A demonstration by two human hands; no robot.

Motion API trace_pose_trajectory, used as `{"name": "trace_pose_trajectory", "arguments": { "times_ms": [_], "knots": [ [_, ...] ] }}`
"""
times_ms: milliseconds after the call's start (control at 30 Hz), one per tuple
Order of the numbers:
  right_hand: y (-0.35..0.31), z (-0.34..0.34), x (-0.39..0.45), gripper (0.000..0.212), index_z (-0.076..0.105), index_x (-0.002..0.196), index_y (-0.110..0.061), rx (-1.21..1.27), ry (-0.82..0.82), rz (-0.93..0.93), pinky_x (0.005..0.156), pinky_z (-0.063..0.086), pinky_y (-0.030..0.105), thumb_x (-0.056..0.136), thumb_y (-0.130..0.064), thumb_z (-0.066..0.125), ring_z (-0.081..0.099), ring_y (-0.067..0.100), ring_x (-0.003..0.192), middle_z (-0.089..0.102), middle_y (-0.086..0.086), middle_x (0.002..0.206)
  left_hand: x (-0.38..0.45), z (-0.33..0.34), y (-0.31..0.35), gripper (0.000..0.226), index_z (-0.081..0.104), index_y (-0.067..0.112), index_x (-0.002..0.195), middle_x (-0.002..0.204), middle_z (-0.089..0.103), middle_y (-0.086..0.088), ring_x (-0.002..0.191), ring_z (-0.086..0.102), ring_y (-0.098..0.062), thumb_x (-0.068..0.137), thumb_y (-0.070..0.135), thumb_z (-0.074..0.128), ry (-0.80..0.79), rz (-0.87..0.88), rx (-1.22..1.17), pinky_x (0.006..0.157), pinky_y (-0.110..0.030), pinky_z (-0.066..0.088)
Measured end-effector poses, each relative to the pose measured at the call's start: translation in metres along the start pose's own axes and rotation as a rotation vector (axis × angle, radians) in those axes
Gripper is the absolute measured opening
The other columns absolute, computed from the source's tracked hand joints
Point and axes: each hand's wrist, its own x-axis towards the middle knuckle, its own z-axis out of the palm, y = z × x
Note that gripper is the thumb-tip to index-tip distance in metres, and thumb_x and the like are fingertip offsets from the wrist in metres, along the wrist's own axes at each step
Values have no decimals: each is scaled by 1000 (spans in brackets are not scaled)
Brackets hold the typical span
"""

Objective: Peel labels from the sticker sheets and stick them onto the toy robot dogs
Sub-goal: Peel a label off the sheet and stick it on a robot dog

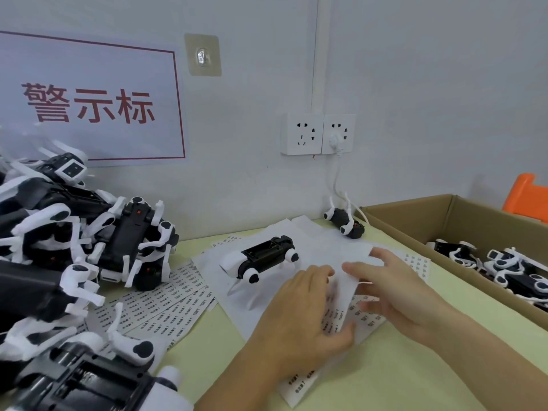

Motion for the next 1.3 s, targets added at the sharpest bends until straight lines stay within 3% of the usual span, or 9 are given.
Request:
{"name": "trace_pose_trajectory", "arguments": {
  "times_ms": [100, 233, 367, 533, 667, 900, 1100, 1200, 1300],
  "knots": [
    [2, 8, -4, 40, 65, 98, 0, -89, -75, 22, 60, 53, 34, 79, -33, 77, 70, 26, 71, 70, 16, 83, -1, 0, -1, 62, 33, 25, 141, 128, 43, 16, 107, 33, 6, 91, 51, 60, 29, -40, -96, 91, -15, 30],
    [8, 6, -1, 36, 56, 107, 5, -195, -75, 123, 75, 57, 42, 85, -20, 70, 72, 33, 81, 70, 22, 89, -1, -1, -1, 74, 31, 30, 140, 127, 41, 22, 112, 36, 6, 81, 65, 58, 20, -67, -133, 94, -15, 32],
    [6, 2, 0, 11, 64, 92, 6, -202, -152, 188, 60, 56, 28, 88, -3, 59, 71, 25, 69, 73, 19, 81, -1, 1, -6, 58, 36, 35, 126, 114, 44, 23, 106, 44, 3, 77, 67, 43, 81, -109, -174, 81, -13, 36],
    [5, 0, 0, 11, 69, 100, 0, -161, -148, 165, 53, 50, 24, 90, -2, 64, 69, 21, 72, 77, 17, 93, 5, 1, -11, 11, 51, 32, 95, 86, 59, 14, 84, 56, -5, 85, 38, 49, 195, -178, -335, 68, -17, 43],
    [3, 0, 0, 12, 72, 100, -7, -115, -159, 139, 50, 48, 22, 90, -7, 67, 68, 18, 68, 77, 15, 98, 9, 1, -15, 9, 62, 24, 80, 73, 64, 9, 66, 58, -4, 84, 26, 54, 279, -237, -457, 57, -14, 40],
    [-6, -3, -6, 17, 80, 72, -11, 14, -224, 166, 49, 48, 22, 86, -7, 70, 67, 20, 68, 75, 18, 94, 10, 0, -17, 16, 62, 28, 75, 68, 63, 10, 66, 59, -10, 84, 35, 51, 327, -286, -352, 57, -28, 47],
    [-1, 4, -7, 8, 75, 87, -9, -33, -163, 143, 52, 45, 23, 86, -4, 69, 67, 16, 64, 77, 15, 94, 7, 2, -13, 20, 64, 18, 85, 68, 56, 14, 61, 52, -10, 95, 30, 53, 270, -65, -71, 53, -19, 38],
    [3, 6, -5, 11, 73, 80, -13, -52, -118, 131, 53, 43, 23, 84, -3, 70, 63, 16, 62, 75, 10, 86, 9, 4, -11, 25, 60, 10, 77, 59, 55, 1, 50, 47, -19, 96, 23, 52, 288, 25, 120, 44, -30, 33],
    [6, 7, -3, 11, 72, 81, -13, -57, -91, 125, 52, 42, 23, 83, -3, 70, 62, 17, 64, 74, 10, 85, 10, 6, -8, 25, 58, 9, 80, 65, 58, -3, 56, 50, -21, 100, 22, 49, 243, -23, 63, 50, -38, 40]
  ]
}}
